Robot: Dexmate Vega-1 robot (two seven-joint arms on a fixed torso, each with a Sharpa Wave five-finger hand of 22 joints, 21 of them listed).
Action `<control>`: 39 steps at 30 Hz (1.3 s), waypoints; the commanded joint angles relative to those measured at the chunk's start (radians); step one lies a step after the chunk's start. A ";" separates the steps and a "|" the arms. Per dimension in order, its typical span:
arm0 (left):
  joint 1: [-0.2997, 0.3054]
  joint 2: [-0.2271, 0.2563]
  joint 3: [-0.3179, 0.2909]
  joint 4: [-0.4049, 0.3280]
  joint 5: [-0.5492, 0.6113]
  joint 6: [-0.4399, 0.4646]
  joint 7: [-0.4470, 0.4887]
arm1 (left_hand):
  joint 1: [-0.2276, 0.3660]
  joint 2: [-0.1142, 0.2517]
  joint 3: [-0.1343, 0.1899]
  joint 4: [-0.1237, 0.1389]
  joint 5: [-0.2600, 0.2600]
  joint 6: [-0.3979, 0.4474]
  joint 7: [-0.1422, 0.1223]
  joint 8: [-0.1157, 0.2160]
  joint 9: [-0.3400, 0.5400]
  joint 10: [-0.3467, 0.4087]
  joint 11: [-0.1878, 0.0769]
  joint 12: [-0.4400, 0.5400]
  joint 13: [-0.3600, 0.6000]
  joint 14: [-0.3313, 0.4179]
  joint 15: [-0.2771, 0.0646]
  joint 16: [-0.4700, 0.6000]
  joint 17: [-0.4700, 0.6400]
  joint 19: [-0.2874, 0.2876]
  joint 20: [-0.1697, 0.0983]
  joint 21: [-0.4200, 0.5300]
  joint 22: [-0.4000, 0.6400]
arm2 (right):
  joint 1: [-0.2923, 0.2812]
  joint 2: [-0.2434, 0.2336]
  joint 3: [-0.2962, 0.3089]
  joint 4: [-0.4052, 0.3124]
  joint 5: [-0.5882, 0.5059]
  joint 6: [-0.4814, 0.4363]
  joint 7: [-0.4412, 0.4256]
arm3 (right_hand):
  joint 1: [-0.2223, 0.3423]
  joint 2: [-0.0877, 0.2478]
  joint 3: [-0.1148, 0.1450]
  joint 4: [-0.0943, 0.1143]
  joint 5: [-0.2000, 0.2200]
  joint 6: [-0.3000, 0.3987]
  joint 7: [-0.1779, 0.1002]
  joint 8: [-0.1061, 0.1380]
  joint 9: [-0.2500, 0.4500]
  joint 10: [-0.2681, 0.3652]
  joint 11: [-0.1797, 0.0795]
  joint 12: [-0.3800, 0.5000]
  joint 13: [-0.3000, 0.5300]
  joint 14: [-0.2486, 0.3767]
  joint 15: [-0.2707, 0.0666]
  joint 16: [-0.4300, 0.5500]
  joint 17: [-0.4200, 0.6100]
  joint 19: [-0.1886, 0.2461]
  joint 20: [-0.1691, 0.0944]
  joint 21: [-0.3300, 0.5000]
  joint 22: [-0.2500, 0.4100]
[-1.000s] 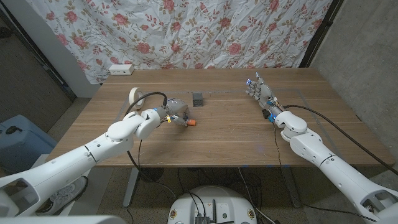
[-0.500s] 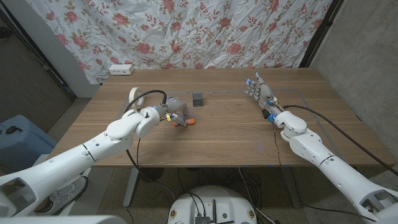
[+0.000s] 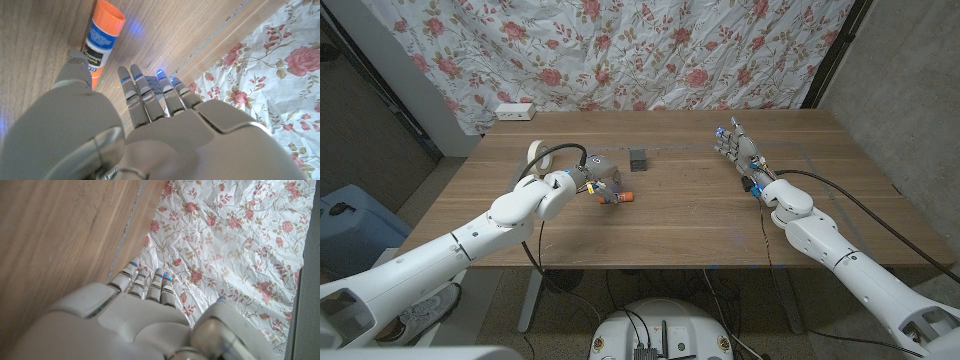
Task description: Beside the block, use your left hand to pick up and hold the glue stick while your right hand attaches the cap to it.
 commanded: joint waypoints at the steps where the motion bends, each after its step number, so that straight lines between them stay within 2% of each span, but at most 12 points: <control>1: 0.026 0.004 -0.022 -0.048 0.001 0.060 -0.048 | -0.025 -0.003 -0.011 0.002 0.000 -0.028 0.010 0.000 -0.001 -0.037 0.000 -0.002 -0.002 -0.025 -0.106 0.000 0.001 -0.011 0.004 0.001 0.004 | 0.001 -0.001 -0.001 0.002 0.000 0.004 0.008 | 0.000 0.003 0.005 0.002 0.003 0.000 -0.003 0.003 0.000 -0.008 0.000 0.003 0.002 -0.002 0.010 -0.001 0.003 0.000 0.007 -0.002 0.002; 4: 0.028 0.005 -0.026 -0.056 -0.005 0.069 -0.063 | -0.036 -0.007 -0.014 0.003 0.001 -0.054 0.009 -0.003 -0.002 -0.063 0.001 -0.004 -0.003 -0.039 -0.100 0.000 0.001 -0.025 0.008 -0.001 0.004 | 0.000 -0.004 0.000 0.000 -0.003 0.003 0.005 | -0.002 0.002 0.004 0.003 0.003 -0.002 -0.004 0.003 0.000 -0.011 0.001 0.002 0.002 -0.004 0.013 -0.002 0.003 -0.005 0.011 -0.003 0.002; 11: 0.056 0.006 -0.049 -0.077 -0.033 0.109 -0.059 | -0.082 -0.004 -0.026 0.011 0.002 -0.095 0.022 0.003 -0.004 -0.142 0.003 -0.003 -0.005 -0.123 -0.071 -0.004 0.000 -0.081 0.020 -0.004 0.003 | -0.009 -0.008 0.003 -0.014 -0.008 0.003 -0.008 | -0.004 0.000 0.003 0.003 0.003 -0.007 -0.004 0.002 0.000 -0.015 0.001 0.002 0.002 -0.008 0.012 -0.003 0.003 -0.008 0.013 -0.004 0.002; 15: 0.078 0.008 -0.081 -0.088 -0.094 0.128 -0.042 | -0.122 0.000 -0.034 0.018 0.003 -0.144 0.035 -0.001 -0.006 -0.211 0.018 -0.003 -0.007 -0.172 -0.057 -0.002 -0.001 -0.113 0.022 -0.002 0.003 | -0.015 -0.010 0.005 -0.022 -0.011 0.004 -0.014 | -0.005 -0.002 0.003 0.003 0.003 -0.009 -0.006 0.001 0.000 -0.017 0.000 0.001 0.002 -0.010 0.015 -0.004 0.003 -0.010 0.013 -0.004 0.002; 18: 0.082 0.018 -0.096 -0.091 -0.137 0.125 -0.041 | -0.143 0.005 -0.037 0.020 0.003 -0.191 0.039 -0.004 -0.007 -0.262 0.040 -0.003 -0.008 -0.205 -0.045 -0.003 -0.002 -0.130 0.024 -0.002 0.003 | -0.017 -0.011 0.005 -0.024 -0.014 0.007 -0.017 | -0.007 -0.003 0.002 0.003 0.003 -0.013 -0.006 0.001 0.000 -0.023 0.000 0.000 0.002 -0.016 0.015 -0.006 0.004 -0.012 0.014 -0.004 0.003; 21: 0.084 0.027 -0.101 -0.094 -0.155 0.124 -0.030 | -0.151 0.007 -0.038 0.021 0.003 -0.205 0.041 -0.003 -0.007 -0.277 0.041 -0.002 -0.008 -0.221 -0.036 -0.005 -0.002 -0.143 0.027 -0.004 0.003 | -0.018 -0.012 0.005 -0.027 -0.017 0.007 -0.019 | -0.009 -0.005 0.000 0.004 0.003 -0.018 -0.008 0.000 0.000 -0.028 -0.001 -0.001 0.002 -0.019 0.015 -0.006 0.004 -0.016 0.015 -0.005 0.003; 24: 0.112 0.033 -0.144 -0.095 -0.236 0.113 0.022 | -0.158 0.010 -0.038 0.022 0.003 -0.214 0.043 -0.002 -0.007 -0.292 0.047 -0.003 -0.008 -0.229 -0.035 -0.004 -0.002 -0.145 0.029 -0.002 0.003 | -0.018 -0.012 0.004 -0.029 -0.023 0.010 -0.023 | -0.011 -0.006 -0.001 0.004 0.003 -0.023 -0.007 -0.002 0.000 -0.028 0.001 0.000 0.002 -0.022 0.017 -0.007 0.004 -0.017 0.016 -0.005 0.003; 26: 0.118 0.036 -0.151 -0.096 -0.258 0.117 0.036 | -0.162 0.014 -0.038 0.024 0.003 -0.224 0.040 -0.004 -0.007 -0.295 0.049 -0.002 -0.008 -0.231 -0.035 -0.003 -0.003 -0.145 0.028 -0.002 0.003 | -0.018 -0.010 0.003 -0.028 -0.025 0.012 -0.025 | -0.013 -0.006 -0.001 0.005 0.003 -0.026 -0.006 -0.002 0.000 -0.032 0.000 -0.001 0.002 -0.024 0.016 -0.008 0.005 -0.019 0.017 -0.005 0.003; 31: 0.149 0.029 -0.203 -0.073 -0.380 0.091 0.122 | -0.170 0.044 -0.027 0.028 0.004 -0.263 0.035 -0.006 -0.007 -0.326 0.051 -0.002 -0.009 -0.244 -0.021 -0.001 -0.003 -0.156 0.032 -0.001 0.003 | -0.013 -0.001 -0.001 -0.017 -0.036 0.029 -0.027 | -0.017 -0.006 -0.003 0.007 0.003 -0.027 -0.011 -0.001 0.000 -0.032 0.002 -0.001 0.002 -0.028 0.012 -0.008 0.006 -0.021 0.017 -0.005 0.003; 39: 0.158 0.012 -0.227 -0.028 -0.500 0.063 0.223 | -0.171 0.076 -0.013 0.030 0.005 -0.267 0.039 0.001 -0.007 -0.339 0.059 0.003 -0.009 -0.236 -0.027 0.005 -0.003 -0.139 0.016 0.007 0.003 | -0.006 0.001 -0.007 -0.015 -0.047 0.041 -0.018 | -0.023 -0.002 -0.003 0.011 0.003 -0.033 -0.018 -0.002 0.000 -0.035 0.002 0.000 0.002 -0.029 0.009 -0.007 0.007 -0.021 0.015 -0.004 0.003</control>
